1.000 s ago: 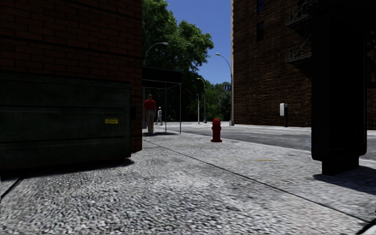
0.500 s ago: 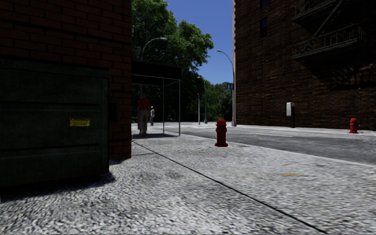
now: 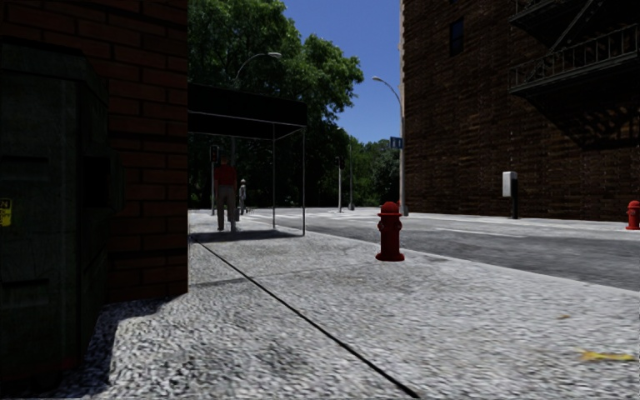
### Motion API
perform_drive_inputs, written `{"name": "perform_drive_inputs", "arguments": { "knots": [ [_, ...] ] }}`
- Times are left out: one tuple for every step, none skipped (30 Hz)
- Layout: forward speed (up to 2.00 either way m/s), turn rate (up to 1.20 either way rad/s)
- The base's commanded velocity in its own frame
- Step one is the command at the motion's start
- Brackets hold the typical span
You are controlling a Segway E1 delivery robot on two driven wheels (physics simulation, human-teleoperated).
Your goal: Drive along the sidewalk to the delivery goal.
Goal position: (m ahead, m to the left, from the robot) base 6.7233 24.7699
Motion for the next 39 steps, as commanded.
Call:
{"name": "perform_drive_inputs", "arguments": {
  "knots": [
    [2.0,0.01],
    [2.0,0.01],
    [2.0,0.1],
    [2.0,0.16],
    [2.0,0.18],
    [2.0,0.18],
    [2.0,0.18],
    [2.0,0.18],
    [2.0,0.18],
    [2.0,0.19],
    [2.0,0.24],
    [2.0,0.33],
    [2.0,0.4],
    [2.0,0.42],
    [2.0,0.42],
    [2.0,0.42],
    [2.0,0.43],
    [2.0,0.43],
    [2.0,0.43],
    [2.0,0.43],
    [2.0,0.59],
    [2.0,0.59],
    [2.0,0.59],
    [2.0,0.59],
    [2.0,0.59],
    [2.0,0.59],
    [2.0,0.59],
    [2.0,0.59],
    [2.0,0.59],
    [2.0,0.59],
    [2.0,0.59],
    [2.0,0.54],
    [2.0,0.45],
    [2.0,0.43],
    [2.0,0.42],
    [2.0,0.42],
    [2.0,0.42],
    [2.0,0.34],
    [2.0,0.17]
  ]
}}
